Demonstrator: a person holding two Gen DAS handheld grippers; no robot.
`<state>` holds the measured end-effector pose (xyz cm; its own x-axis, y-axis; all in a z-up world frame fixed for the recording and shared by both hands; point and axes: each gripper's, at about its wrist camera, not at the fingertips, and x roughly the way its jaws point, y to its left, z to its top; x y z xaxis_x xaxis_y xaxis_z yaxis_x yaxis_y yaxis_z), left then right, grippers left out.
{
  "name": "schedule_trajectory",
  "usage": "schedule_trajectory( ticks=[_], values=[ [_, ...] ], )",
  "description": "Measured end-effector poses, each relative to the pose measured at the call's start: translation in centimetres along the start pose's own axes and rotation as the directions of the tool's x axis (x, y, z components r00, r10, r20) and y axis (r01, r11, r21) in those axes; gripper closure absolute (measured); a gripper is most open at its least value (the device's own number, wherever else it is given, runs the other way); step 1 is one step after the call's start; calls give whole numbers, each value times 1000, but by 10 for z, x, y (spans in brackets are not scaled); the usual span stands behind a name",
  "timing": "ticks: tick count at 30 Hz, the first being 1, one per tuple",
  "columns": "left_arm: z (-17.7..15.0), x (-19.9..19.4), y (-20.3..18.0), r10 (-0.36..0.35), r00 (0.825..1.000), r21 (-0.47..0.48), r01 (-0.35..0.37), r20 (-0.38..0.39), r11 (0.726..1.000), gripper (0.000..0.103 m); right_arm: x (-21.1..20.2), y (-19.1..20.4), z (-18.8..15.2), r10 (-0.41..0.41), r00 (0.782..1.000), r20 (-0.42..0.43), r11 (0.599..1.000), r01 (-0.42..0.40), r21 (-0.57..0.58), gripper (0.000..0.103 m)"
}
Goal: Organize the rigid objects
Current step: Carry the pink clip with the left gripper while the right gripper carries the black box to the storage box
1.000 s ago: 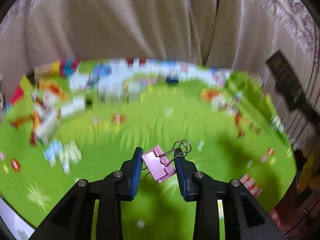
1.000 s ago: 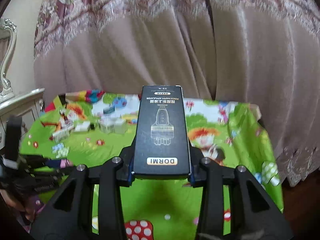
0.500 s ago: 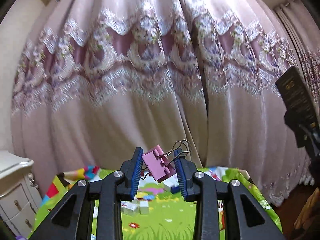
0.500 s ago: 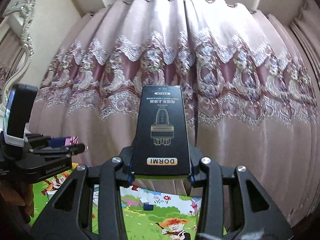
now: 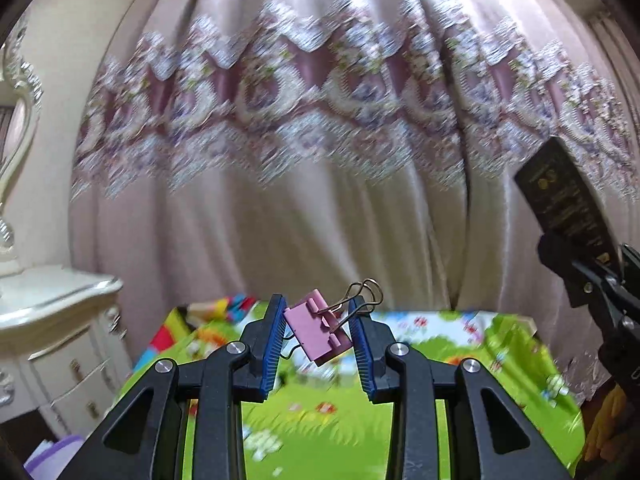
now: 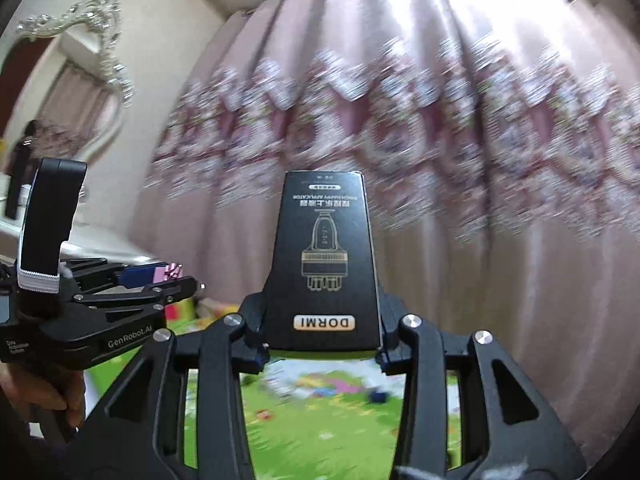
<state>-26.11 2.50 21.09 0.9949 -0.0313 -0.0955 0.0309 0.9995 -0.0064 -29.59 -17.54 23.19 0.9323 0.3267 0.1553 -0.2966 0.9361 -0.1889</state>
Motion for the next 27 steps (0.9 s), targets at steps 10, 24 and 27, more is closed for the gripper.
schedule_trajectory(
  ticks=[10,24,27],
  values=[
    [-65,-29,99,136,950,-103,-171,-280,980,69,61,97,-28,461,837,-293,887,-448,115,60],
    [-151,-73,215,225,816,-312,-436,-532,844,69,90,229,-79,689,462,-558,647,-739,188,60],
    [-164,-74,229,209,793,-345,-464,-572,816,69,87,249,-91,692,398,-602,612,-766,197,60]
  ],
)
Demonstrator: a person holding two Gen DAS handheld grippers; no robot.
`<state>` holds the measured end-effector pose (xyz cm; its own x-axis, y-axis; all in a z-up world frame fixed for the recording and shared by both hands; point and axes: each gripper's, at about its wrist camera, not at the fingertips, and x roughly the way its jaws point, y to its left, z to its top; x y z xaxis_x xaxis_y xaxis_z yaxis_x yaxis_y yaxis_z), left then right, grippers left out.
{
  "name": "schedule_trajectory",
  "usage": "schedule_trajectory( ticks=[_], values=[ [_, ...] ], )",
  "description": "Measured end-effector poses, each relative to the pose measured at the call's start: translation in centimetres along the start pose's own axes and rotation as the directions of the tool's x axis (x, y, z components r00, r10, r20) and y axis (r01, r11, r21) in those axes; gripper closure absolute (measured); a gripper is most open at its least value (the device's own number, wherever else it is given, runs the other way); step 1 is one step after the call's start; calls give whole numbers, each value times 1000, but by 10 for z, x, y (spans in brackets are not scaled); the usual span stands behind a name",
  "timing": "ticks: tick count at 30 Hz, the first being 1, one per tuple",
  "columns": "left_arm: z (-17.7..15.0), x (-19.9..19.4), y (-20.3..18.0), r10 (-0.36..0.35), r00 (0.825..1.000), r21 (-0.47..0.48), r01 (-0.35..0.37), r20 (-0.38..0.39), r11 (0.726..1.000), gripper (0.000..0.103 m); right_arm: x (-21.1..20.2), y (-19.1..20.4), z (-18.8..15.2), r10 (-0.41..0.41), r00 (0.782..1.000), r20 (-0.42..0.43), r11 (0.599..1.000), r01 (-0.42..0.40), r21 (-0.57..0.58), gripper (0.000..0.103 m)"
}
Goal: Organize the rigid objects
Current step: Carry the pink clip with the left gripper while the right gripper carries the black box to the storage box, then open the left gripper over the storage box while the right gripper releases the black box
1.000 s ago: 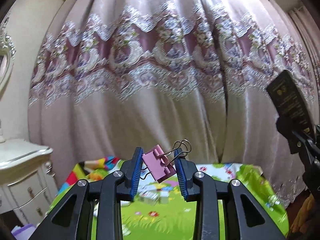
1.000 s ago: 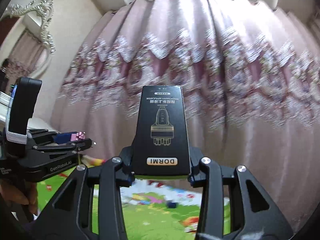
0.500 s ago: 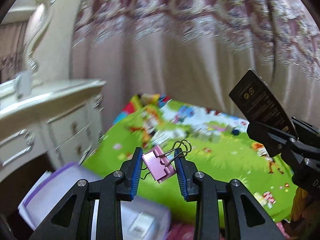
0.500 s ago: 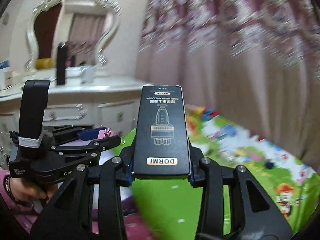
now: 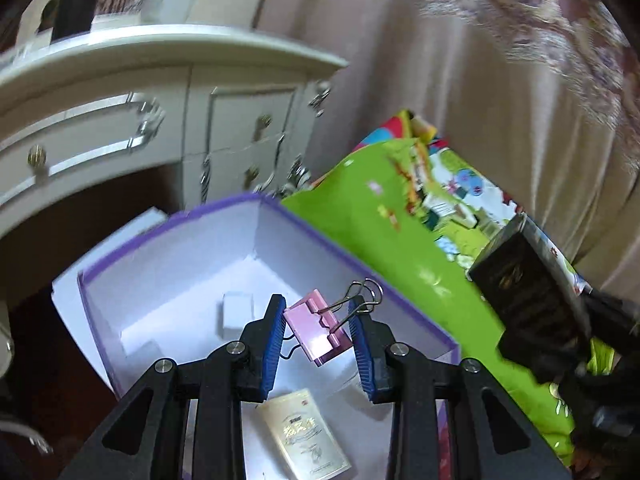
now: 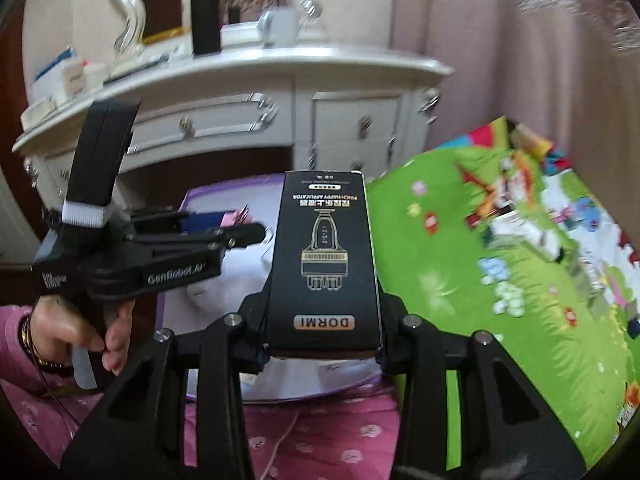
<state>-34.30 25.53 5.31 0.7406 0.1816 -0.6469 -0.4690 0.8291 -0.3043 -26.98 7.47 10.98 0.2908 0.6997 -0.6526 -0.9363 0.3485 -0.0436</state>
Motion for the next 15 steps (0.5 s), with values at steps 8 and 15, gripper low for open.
schedule_trajectory(
  ticks=[8,15],
  values=[
    [-10,20,26,55,995,-66,-60,-78,996,69,44,15,-12,75,988,-136,997,-78,-18,60],
    [-14,24,31,97,992,-68,-102,-81,992,68,55,22,-21,109,981,-159,993,-115,-28,60]
  ],
)
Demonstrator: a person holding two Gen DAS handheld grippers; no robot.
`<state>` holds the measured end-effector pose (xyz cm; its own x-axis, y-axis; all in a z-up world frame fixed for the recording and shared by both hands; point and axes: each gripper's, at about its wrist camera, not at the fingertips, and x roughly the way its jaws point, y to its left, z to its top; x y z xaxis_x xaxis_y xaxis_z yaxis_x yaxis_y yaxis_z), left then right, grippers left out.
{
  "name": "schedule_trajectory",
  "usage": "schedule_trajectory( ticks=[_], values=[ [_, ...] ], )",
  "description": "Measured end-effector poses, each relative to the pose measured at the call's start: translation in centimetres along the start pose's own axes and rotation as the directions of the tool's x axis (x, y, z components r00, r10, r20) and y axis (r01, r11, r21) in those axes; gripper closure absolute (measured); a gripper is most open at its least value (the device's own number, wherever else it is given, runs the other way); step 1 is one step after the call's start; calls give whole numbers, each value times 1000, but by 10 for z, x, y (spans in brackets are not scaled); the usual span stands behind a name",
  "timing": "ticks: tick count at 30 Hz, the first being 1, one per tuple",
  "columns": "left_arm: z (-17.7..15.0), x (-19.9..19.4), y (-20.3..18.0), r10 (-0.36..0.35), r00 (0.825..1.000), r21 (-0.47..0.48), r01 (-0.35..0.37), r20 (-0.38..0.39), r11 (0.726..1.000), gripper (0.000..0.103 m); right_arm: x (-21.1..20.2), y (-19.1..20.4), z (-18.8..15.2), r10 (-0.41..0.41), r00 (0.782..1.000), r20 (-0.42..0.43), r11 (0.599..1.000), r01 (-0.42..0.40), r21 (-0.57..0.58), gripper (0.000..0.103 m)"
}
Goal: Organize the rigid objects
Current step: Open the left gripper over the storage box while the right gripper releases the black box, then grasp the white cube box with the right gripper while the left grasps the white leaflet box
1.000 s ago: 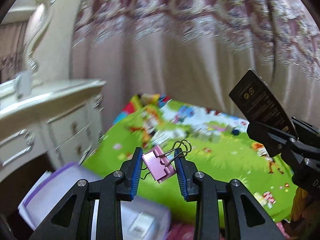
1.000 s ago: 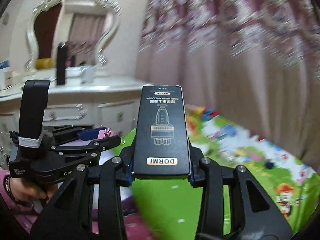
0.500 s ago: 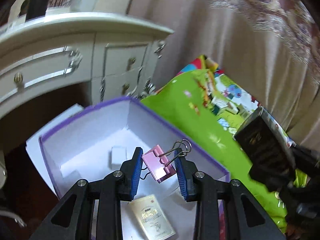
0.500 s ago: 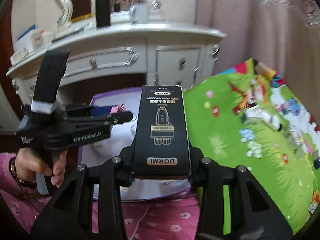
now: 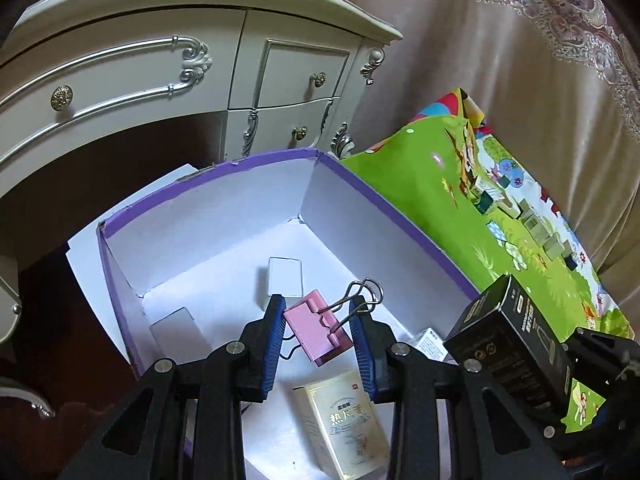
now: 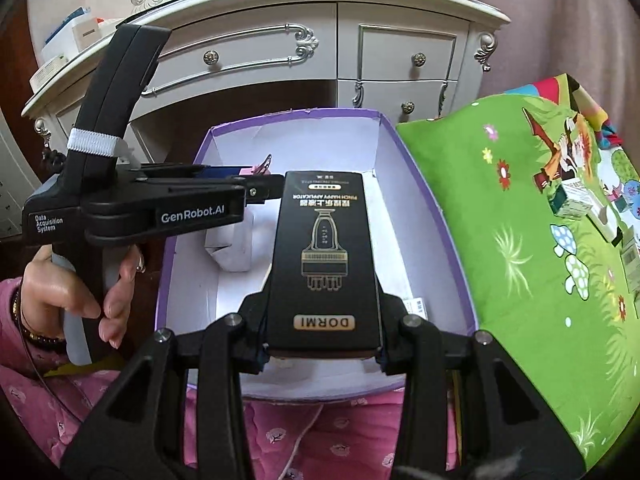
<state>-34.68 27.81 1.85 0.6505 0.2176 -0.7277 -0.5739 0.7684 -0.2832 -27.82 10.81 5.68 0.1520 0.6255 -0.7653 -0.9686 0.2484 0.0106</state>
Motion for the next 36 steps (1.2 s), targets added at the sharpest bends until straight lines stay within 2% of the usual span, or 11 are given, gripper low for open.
schedule_trajectory(
  ticks=[5,8,9,10,13,18,21,25,27,32,36],
  values=[
    [0,4,-3,30,999,18,-30,-16,999,66,6,-5,0,12,1000,8,1000,-12,13,60],
    [3,5,-7,105,994,40,-105,3,994,26,7,-12,-2,36,999,24,998,-37,41,57],
    [4,3,-10,146,989,58,-148,23,987,9,7,-16,-4,39,999,23,998,-40,53,46],
    [6,2,-12,173,984,72,-175,39,982,3,8,-18,-4,37,999,23,997,-38,65,39],
    [10,-1,-24,227,971,128,-236,78,963,2,2,-37,-11,46,998,50,990,-52,134,33],
    [18,7,-57,212,974,206,-223,75,953,2,-26,-89,-31,-25,994,103,957,-6,291,28],
    [23,14,-97,152,986,296,-165,69,941,2,-48,-132,-55,-143,984,109,911,88,403,23],
    [29,52,-153,-1,996,339,31,-88,940,2,-72,-190,-96,-336,942,24,800,272,535,22],
    [32,74,-177,-17,993,358,57,-113,932,2,-81,-217,-119,-377,926,-30,738,319,595,22],
    [60,137,-246,-53,994,493,93,-95,865,2,-96,-260,-159,-404,911,-89,615,342,710,22],
    [92,180,-283,-27,999,590,42,-34,806,2,-98,-271,-172,-400,912,-86,609,335,718,22]
  ],
)
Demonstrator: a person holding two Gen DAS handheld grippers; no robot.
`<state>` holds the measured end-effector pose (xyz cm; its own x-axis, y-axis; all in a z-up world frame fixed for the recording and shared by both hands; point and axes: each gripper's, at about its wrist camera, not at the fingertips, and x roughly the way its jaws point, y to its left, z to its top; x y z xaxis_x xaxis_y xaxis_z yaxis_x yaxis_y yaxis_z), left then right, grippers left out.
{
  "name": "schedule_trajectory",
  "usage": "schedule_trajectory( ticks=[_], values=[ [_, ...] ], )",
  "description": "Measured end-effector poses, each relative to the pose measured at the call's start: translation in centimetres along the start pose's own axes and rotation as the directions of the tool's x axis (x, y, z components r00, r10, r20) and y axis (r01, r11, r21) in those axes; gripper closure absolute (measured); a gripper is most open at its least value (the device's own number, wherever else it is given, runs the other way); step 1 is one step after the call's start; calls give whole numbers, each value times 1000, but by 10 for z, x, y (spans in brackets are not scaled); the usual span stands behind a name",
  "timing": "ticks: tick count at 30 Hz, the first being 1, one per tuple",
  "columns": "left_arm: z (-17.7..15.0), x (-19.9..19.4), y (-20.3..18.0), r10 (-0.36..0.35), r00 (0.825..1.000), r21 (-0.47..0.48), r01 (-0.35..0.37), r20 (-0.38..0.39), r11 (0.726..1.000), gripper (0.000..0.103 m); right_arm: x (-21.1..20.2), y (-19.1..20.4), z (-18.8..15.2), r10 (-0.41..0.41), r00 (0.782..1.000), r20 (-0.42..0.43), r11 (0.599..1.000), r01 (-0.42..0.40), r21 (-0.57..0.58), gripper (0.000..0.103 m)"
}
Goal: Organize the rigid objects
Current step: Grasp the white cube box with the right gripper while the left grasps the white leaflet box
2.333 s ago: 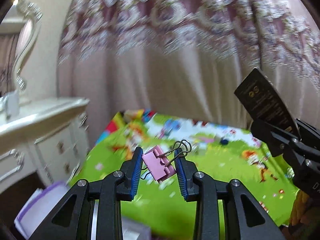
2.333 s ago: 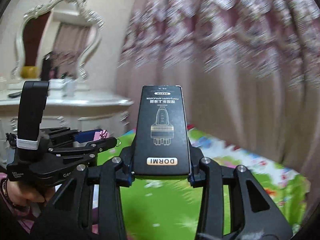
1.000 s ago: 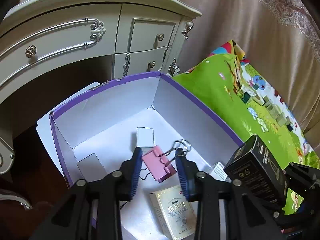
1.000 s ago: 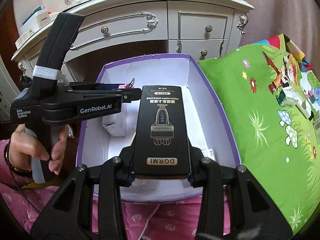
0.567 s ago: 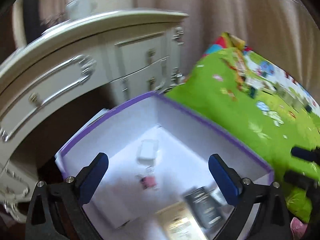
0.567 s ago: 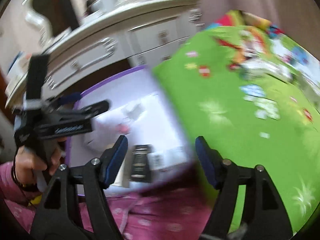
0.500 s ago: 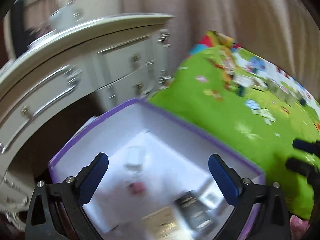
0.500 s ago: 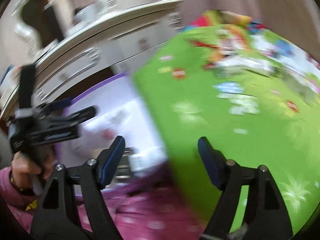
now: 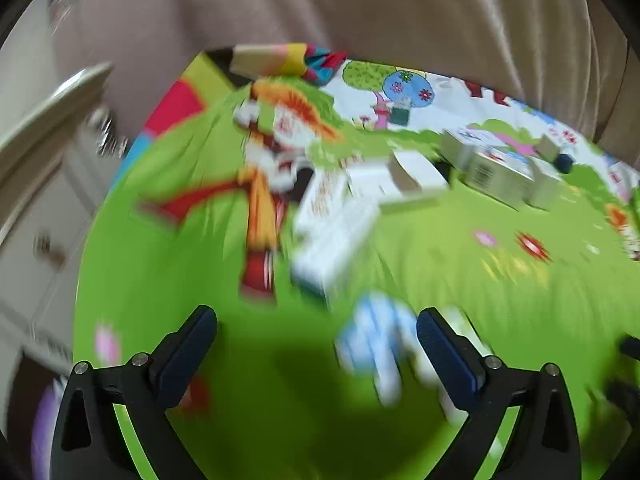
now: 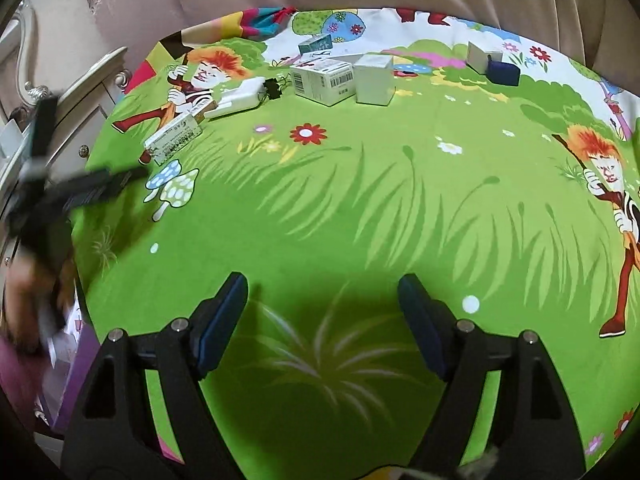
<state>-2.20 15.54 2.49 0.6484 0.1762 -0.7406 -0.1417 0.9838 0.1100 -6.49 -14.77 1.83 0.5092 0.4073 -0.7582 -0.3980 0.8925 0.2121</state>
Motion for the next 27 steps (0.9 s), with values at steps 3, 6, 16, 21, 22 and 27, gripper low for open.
schedule_trajectory(
  ticks=[3,6,16,21,22,27],
  values=[
    [23,30,3,-49,998,37,51,-39,998,21,0,-3,0,5,1000,10,1000,-4,-19,20],
    [22,44,7,-150,986,-34,148,-78,988,73,2,0,0,-1,1000,16,999,1,-44,19],
    [-20,3,-42,-228,973,-125,223,-25,967,76,69,-31,92,-128,991,37,991,129,-21,19],
    [-18,5,-53,-188,982,-83,187,-7,979,70,115,-35,149,-188,982,17,982,188,2,31],
    [-16,7,-51,-205,979,-92,204,-5,975,66,121,-34,157,-218,976,15,976,218,-4,32],
    [-13,8,-49,-232,973,-107,231,-4,967,50,118,-39,158,-212,977,28,977,212,18,64]
  ],
)
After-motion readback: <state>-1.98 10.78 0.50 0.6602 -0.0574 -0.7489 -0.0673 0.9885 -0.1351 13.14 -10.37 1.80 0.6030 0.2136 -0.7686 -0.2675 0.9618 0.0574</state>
